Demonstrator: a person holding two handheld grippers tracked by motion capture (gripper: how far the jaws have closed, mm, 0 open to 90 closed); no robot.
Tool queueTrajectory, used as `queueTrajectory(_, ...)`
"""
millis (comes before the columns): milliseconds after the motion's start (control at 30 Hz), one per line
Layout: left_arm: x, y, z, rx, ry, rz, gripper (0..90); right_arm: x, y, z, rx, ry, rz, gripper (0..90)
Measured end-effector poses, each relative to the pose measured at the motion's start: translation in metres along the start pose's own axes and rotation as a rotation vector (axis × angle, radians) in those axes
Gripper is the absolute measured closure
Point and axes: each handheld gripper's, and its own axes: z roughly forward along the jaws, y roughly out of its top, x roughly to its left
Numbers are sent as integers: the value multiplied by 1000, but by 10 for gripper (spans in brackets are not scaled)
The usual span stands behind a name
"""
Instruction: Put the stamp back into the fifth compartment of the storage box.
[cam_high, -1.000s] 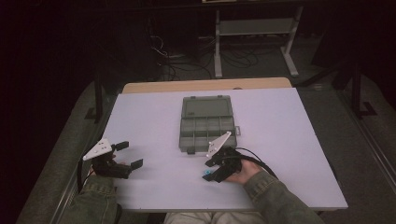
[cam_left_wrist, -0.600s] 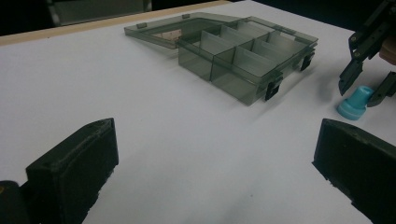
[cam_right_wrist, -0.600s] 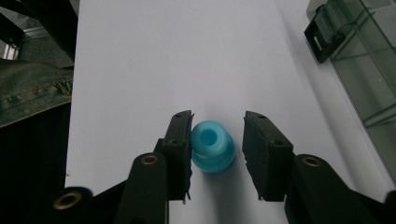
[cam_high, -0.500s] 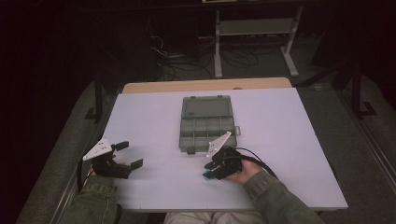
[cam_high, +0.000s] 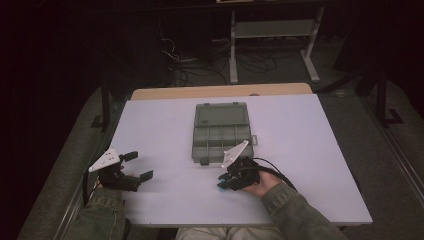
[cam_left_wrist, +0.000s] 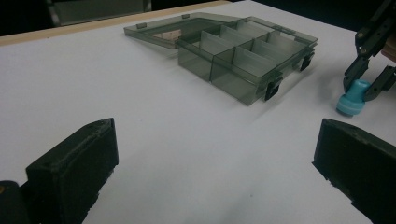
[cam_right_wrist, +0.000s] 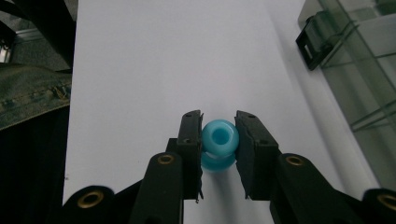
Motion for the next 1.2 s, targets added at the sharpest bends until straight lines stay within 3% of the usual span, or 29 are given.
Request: queueTrajectory(1200, 0, 0, 0, 0, -2, 1, 0, -4, 28, -19, -28, -2, -13, 707)
